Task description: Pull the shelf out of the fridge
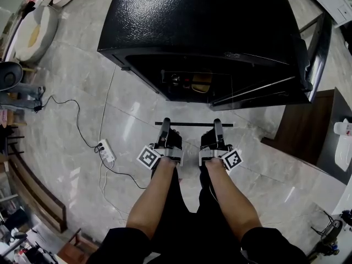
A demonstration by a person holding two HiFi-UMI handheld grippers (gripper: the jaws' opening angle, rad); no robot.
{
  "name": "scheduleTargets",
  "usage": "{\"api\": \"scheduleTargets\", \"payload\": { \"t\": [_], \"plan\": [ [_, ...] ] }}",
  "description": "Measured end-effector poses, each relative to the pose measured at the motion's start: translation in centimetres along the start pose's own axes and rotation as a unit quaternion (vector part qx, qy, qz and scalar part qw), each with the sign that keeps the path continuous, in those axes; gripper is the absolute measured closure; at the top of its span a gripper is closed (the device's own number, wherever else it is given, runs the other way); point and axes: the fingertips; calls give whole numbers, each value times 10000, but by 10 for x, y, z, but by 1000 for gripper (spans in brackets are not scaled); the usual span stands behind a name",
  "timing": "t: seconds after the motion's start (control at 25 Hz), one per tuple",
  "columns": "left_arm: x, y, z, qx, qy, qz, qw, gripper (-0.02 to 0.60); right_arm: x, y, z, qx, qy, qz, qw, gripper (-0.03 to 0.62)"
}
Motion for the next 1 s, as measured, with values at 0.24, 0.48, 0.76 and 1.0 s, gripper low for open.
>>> {"api": "scheduleTargets", "payload": {
  "t": [0.24,0.48,0.76,1.0],
  "plan": [
    [6,13,-5,-16,-23,162,9999,546,2,20,-3,77,-20,-38,10000,556],
    [12,26,-11,36,47,130,9999,546,2,32,3,-17,42,43,10000,556],
    [18,44,-38,125,39,84,9999,546,7,53,22,-96,-36,155,9998,556],
    [21,61,-72,194,2,-68,9998,546,11,76,50,-158,-37,358,9992,556]
  ]
}}
Point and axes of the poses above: the fingertips, and each gripper's own axes: y backward along the fingers, z to its left, x out of its underside, and after that the axes turned 10 degrees about x, right-handed
